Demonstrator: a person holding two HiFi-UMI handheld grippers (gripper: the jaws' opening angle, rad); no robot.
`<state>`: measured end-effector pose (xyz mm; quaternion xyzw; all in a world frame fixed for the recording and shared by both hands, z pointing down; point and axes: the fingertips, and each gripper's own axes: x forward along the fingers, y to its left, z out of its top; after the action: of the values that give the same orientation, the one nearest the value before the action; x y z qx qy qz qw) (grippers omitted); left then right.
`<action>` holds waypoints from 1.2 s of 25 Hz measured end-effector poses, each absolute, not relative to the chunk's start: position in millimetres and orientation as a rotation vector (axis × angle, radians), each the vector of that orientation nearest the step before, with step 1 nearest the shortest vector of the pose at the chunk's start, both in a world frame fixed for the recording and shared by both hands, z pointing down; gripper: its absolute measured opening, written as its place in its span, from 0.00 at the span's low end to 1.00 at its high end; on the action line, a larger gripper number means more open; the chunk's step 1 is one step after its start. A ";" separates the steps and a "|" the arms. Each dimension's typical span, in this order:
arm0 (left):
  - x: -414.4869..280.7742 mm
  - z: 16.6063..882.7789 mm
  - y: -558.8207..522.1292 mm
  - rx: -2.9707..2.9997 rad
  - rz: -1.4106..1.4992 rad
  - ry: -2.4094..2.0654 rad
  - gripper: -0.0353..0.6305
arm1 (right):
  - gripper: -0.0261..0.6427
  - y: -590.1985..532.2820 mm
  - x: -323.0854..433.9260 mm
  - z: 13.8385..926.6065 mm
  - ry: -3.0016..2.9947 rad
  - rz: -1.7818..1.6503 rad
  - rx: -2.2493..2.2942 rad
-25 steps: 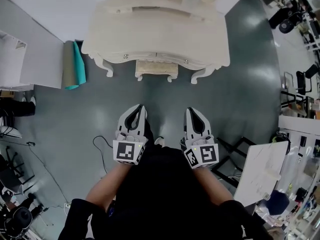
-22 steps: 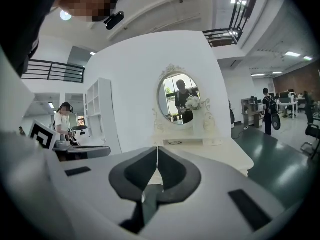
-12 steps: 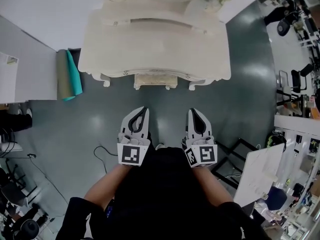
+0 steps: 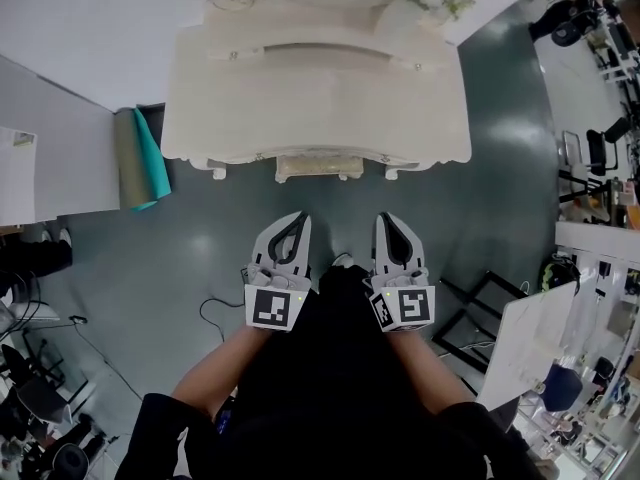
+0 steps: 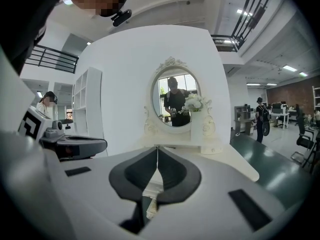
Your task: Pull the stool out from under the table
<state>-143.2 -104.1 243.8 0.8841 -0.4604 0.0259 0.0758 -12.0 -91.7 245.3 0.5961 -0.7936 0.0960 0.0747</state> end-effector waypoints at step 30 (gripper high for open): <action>-94.6 325.7 -166.4 2.398 0.170 -1.523 0.07 | 0.07 -193.1 70.1 356.6 -2.469 0.433 1.512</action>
<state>-94.6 -166.4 325.7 0.8334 -0.5294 0.0590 0.1473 70.1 -193.1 356.6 0.5136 -0.8385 0.1472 0.1070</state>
